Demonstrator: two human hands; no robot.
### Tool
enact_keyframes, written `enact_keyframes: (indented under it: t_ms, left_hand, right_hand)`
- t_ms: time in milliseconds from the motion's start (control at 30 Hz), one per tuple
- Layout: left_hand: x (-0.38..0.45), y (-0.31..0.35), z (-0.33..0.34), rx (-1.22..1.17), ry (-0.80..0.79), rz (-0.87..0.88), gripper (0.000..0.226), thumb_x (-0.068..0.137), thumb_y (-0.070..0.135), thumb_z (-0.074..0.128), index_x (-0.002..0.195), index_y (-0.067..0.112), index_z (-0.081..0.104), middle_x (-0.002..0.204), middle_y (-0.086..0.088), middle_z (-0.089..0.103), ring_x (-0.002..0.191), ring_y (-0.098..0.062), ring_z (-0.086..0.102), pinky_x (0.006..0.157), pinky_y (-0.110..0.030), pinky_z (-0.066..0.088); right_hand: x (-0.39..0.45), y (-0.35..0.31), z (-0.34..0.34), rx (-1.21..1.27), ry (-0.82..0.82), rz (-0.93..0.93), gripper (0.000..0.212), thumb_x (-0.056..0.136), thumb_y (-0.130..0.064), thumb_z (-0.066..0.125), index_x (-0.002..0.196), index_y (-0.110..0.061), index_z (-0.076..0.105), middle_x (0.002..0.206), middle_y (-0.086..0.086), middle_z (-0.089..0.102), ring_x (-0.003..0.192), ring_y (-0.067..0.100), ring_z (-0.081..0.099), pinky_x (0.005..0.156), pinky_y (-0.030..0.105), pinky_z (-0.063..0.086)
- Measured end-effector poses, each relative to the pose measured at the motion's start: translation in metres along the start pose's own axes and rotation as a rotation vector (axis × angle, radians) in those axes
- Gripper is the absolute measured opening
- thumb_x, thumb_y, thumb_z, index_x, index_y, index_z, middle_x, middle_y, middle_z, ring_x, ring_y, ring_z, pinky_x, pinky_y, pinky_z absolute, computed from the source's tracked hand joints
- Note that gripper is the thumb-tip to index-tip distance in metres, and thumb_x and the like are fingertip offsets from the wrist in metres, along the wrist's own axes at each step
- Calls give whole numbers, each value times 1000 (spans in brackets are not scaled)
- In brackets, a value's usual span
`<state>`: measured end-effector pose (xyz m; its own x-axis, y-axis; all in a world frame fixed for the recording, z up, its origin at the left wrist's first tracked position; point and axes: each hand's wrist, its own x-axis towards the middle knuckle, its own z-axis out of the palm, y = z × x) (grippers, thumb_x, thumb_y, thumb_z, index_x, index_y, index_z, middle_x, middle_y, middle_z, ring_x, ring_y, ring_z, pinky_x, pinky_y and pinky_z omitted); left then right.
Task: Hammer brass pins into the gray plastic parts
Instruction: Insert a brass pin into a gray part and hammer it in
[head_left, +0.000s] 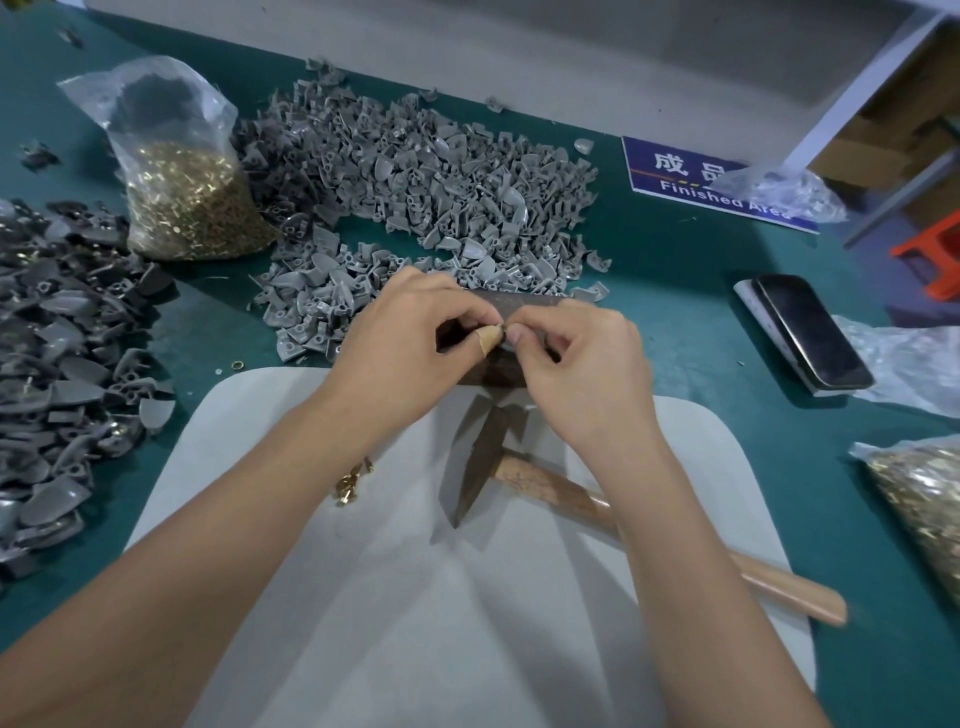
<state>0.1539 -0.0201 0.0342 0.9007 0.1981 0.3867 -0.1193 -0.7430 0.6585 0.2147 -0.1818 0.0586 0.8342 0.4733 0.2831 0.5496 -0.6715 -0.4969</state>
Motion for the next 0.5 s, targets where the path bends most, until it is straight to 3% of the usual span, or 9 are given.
enact_keyframes:
  t_ms: [233, 400, 500]
  left_hand:
    - [-1, 4, -3, 100, 9, 2, 11, 92, 44, 67, 97, 37, 74, 88, 14, 62, 96, -14, 50, 79, -41, 49]
    - [-1, 3, -3, 97, 18, -7, 13, 91, 43, 67, 96, 35, 75, 87, 13, 62, 95, -15, 48, 77, -42, 48]
    - [-1, 3, -2, 91, 22, -7, 12, 91, 43, 69, 96, 35, 75, 87, 14, 62, 95, -15, 48, 77, -42, 49]
  right_hand:
    - [-4, 2, 0, -4, 38, -2, 10, 93, -29, 66, 87, -31, 75, 66, -4, 44, 69, 19, 49, 59, 37, 45]
    - [-10, -6, 3, -180, 101, -30, 13, 94, -31, 62, 84, -26, 69, 72, -5, 46, 71, 19, 48, 52, 29, 26]
    - [-8, -4, 1, -69, 61, 8, 12, 93, -28, 64, 84, -28, 71, 64, -4, 42, 70, 19, 47, 56, 34, 38]
